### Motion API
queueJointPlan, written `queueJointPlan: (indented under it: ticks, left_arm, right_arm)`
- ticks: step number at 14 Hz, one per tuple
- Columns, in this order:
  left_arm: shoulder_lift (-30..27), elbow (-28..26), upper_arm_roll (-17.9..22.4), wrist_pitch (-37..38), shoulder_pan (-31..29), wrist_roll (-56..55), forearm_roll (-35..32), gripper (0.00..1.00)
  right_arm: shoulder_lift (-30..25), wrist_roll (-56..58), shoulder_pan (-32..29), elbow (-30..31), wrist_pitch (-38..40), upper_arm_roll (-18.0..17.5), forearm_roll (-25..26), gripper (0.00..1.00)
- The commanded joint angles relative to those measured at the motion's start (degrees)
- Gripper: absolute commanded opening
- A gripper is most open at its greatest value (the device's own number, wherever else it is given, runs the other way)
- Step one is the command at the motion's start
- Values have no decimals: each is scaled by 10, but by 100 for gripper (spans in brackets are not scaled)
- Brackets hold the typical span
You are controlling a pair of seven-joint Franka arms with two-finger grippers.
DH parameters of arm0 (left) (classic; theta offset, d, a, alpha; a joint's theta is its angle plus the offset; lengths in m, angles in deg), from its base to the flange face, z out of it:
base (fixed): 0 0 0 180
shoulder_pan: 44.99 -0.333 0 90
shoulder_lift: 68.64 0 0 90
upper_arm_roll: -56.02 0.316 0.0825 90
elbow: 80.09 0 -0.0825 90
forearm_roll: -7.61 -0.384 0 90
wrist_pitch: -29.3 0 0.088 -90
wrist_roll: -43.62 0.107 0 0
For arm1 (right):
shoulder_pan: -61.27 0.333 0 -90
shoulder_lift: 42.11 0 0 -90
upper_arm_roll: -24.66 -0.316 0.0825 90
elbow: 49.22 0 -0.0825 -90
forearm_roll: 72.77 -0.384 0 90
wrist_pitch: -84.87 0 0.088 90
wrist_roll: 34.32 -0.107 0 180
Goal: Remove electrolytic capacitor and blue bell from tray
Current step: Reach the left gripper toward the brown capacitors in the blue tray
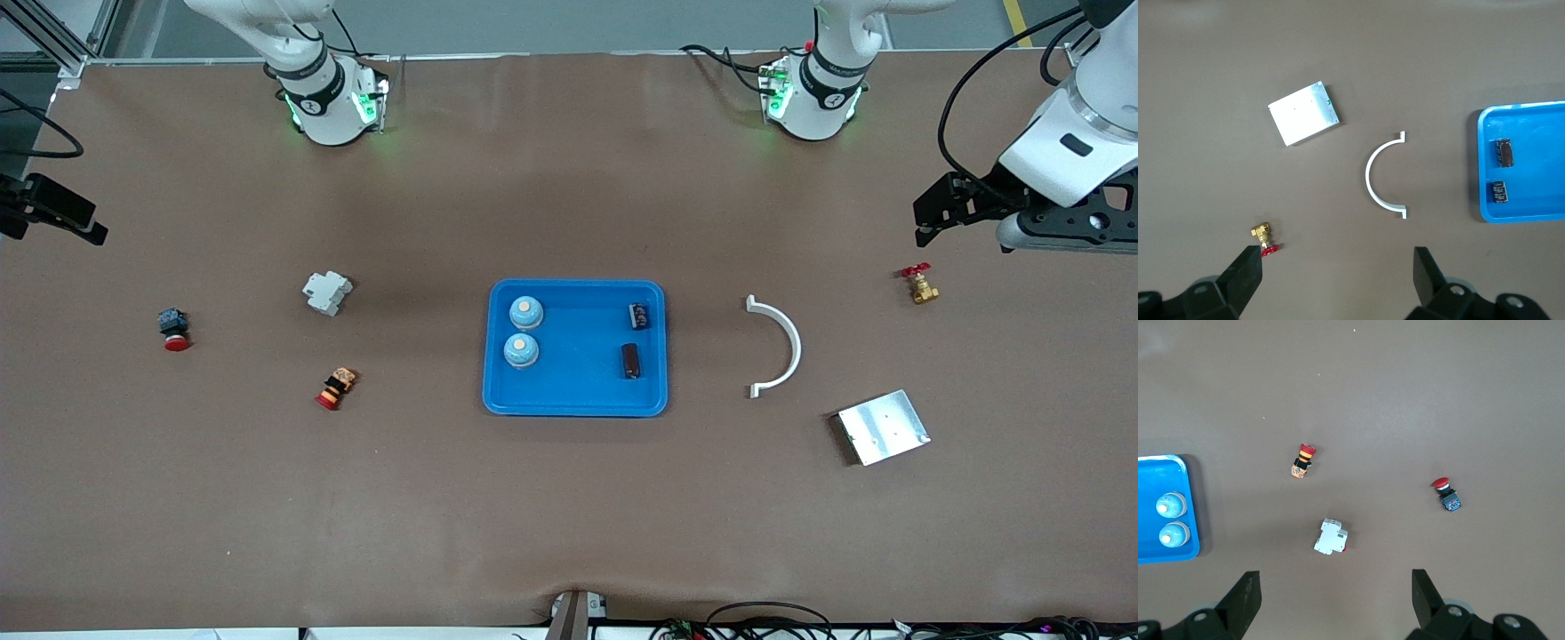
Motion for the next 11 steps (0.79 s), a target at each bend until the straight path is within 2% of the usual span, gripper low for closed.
queueJointPlan:
  ticks: [1, 11]
  left_arm:
    - [-4, 5, -1, 12, -1, 2, -1, 100]
    - [-2, -7, -6, 12, 3, 8, 1, 100]
  right_arm:
    - [-3, 5, 2, -3, 4, 1, 3, 100]
    - [0, 6, -5, -3, 3, 4, 4, 100]
